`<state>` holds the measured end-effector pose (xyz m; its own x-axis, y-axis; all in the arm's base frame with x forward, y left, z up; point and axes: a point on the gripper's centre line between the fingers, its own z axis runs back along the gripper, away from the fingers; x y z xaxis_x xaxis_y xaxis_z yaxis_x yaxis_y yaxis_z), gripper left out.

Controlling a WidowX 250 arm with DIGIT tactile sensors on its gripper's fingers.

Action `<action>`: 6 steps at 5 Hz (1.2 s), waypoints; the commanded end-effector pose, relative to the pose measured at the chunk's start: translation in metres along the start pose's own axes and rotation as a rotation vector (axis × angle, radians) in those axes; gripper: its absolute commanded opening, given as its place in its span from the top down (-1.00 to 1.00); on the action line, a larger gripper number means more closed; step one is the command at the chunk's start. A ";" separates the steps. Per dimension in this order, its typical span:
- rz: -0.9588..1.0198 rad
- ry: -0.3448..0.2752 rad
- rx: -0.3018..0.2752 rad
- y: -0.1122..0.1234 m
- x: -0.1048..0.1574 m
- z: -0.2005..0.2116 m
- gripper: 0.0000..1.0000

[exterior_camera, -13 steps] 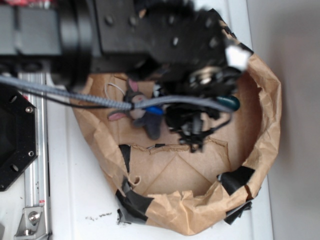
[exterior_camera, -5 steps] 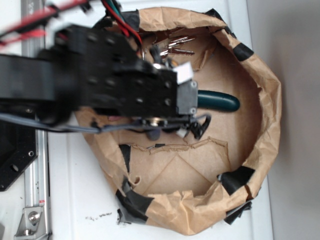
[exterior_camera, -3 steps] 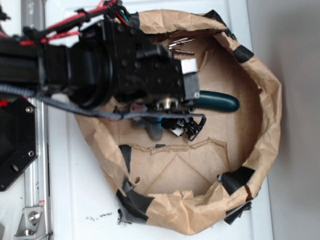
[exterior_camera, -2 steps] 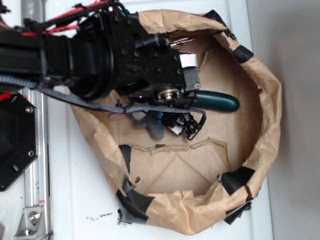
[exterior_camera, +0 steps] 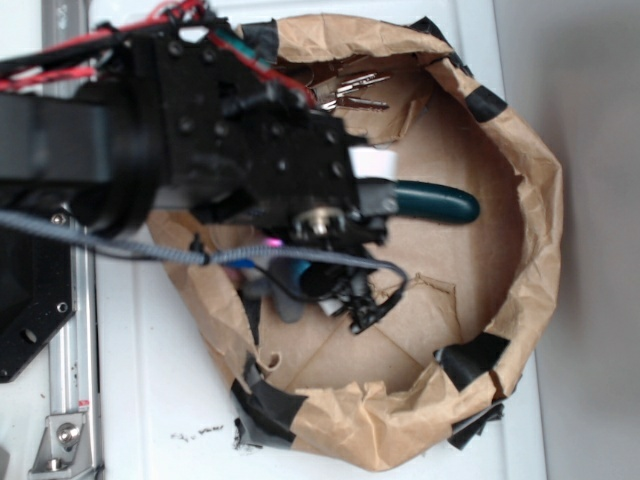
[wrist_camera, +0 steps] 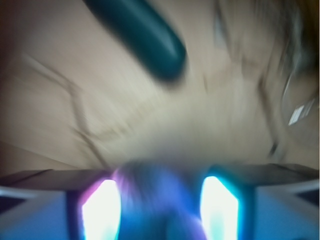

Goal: Grab the gray animal.

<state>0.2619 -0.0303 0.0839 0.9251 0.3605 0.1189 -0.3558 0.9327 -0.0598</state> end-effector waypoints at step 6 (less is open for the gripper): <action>-0.738 0.113 -0.072 0.047 -0.008 0.045 -1.00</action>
<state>0.2440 0.0028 0.1087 0.9388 -0.3445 0.0068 0.3439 0.9355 -0.0811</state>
